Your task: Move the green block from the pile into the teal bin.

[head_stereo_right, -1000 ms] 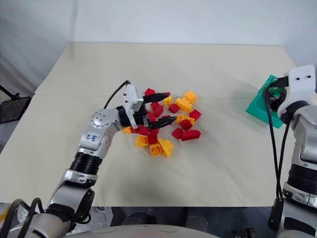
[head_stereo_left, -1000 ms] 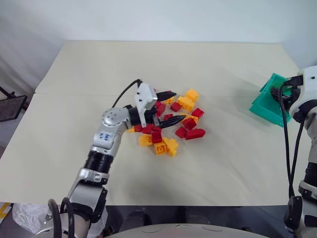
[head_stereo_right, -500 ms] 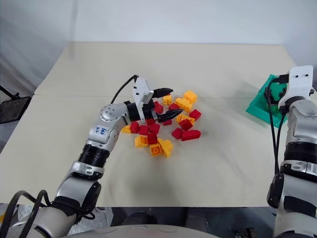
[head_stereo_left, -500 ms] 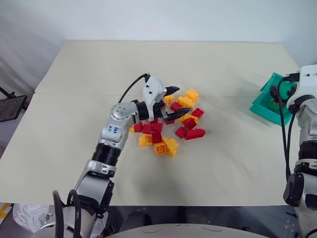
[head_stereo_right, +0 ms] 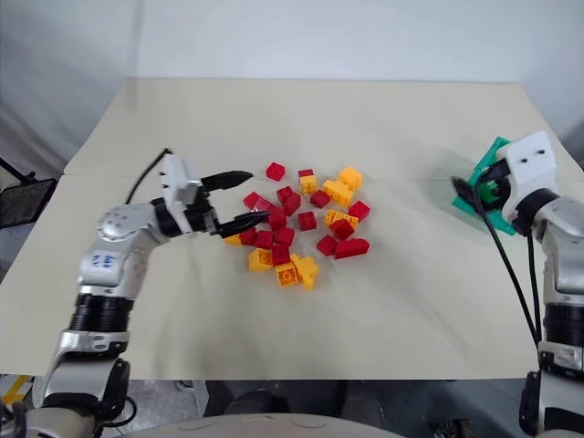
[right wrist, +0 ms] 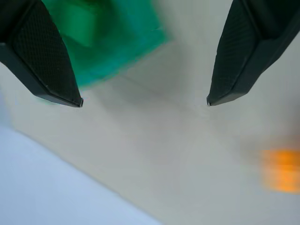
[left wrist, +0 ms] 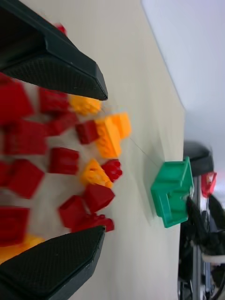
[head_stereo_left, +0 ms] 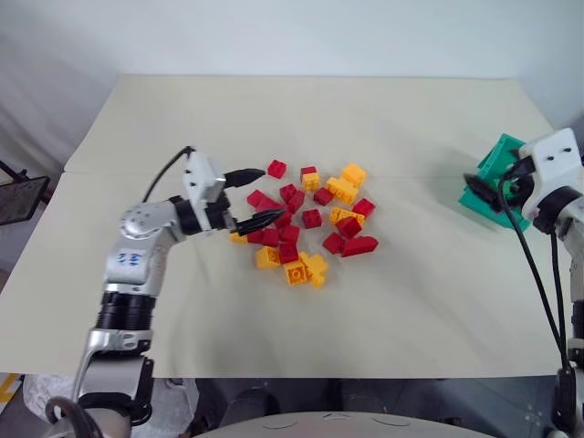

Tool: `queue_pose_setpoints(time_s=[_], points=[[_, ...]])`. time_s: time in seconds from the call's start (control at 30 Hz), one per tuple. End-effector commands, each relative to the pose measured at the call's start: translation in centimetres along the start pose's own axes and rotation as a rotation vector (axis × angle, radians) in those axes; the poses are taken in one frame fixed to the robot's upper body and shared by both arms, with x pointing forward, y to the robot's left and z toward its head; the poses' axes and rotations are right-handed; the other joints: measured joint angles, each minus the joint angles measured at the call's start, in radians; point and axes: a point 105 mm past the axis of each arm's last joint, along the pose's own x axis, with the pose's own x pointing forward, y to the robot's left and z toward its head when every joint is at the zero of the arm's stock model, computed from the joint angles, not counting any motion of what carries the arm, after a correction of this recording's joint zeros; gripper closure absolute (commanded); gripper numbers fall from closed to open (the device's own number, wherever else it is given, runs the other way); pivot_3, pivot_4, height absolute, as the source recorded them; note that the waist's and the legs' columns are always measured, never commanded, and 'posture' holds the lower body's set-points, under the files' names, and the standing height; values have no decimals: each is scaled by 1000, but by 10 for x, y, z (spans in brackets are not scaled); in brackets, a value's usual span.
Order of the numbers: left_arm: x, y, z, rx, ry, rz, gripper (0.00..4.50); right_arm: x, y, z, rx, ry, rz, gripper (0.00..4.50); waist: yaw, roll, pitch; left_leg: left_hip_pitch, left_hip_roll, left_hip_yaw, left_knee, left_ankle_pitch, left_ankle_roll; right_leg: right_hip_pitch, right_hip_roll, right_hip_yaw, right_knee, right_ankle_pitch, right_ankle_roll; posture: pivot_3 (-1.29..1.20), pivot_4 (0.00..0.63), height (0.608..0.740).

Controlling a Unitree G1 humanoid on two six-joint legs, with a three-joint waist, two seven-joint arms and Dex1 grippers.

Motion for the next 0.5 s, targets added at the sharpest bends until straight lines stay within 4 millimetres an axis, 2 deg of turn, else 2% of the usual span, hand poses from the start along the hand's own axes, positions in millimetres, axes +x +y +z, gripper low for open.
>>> queue_pose_setpoints(time_s=[0.03, 0.13, 0.2, 0.27, 0.37, 0.5], points=[[-38, -2, 4, 24, 24, 27, 0, -18, 34, 8, -14, -14, 254, 57, 0, 0, 0, 0, 0, -1, 0, 0, 0, 0, 0, 0, 0, 0, 0, 0, 150, 740], [-64, -4, -5, -10, 64, 62, 0, -23, 40, -6, -46, 33, 310, 57, 5, 0, 0, 0, 0, -1, 1, -1, 0, 1, 0, 0, 0, 0, 0, 0, 150, 740], [-89, -3, -15, -4, 111, 124, 0, -27, 47, -12, -36, 46, 373, 57, 4, 0, 0, 1, -1, 0, 2, -1, 1, 2, -1, 0, -1, 1, 1, 0, 150, 740], [-103, -2, -21, -14, 145, 175, 0, -27, 51, -17, -40, 54, 399, 57, 3, 0, 0, 4, 0, -1, 2, -1, 0, 4, -1, 1, 0, 1, 1, 0, 150, 740], [-116, 1, -21, -10, 157, 227, 0, -22, 54, -20, -38, 53, 402, 57, 6, 0, 0, 3, 0, -1, 2, -1, 0, 3, -1, 1, 0, 0, 0, 0, 150, 740], [-119, 1, -18, -18, 147, 246, 0, -13, 59, -20, -19, 26, 394, 57, 5, 0, 0, 4, 0, -1, 1, -2, 0, 3, -1, 1, 0, 0, 0, 0, 150, 740]])
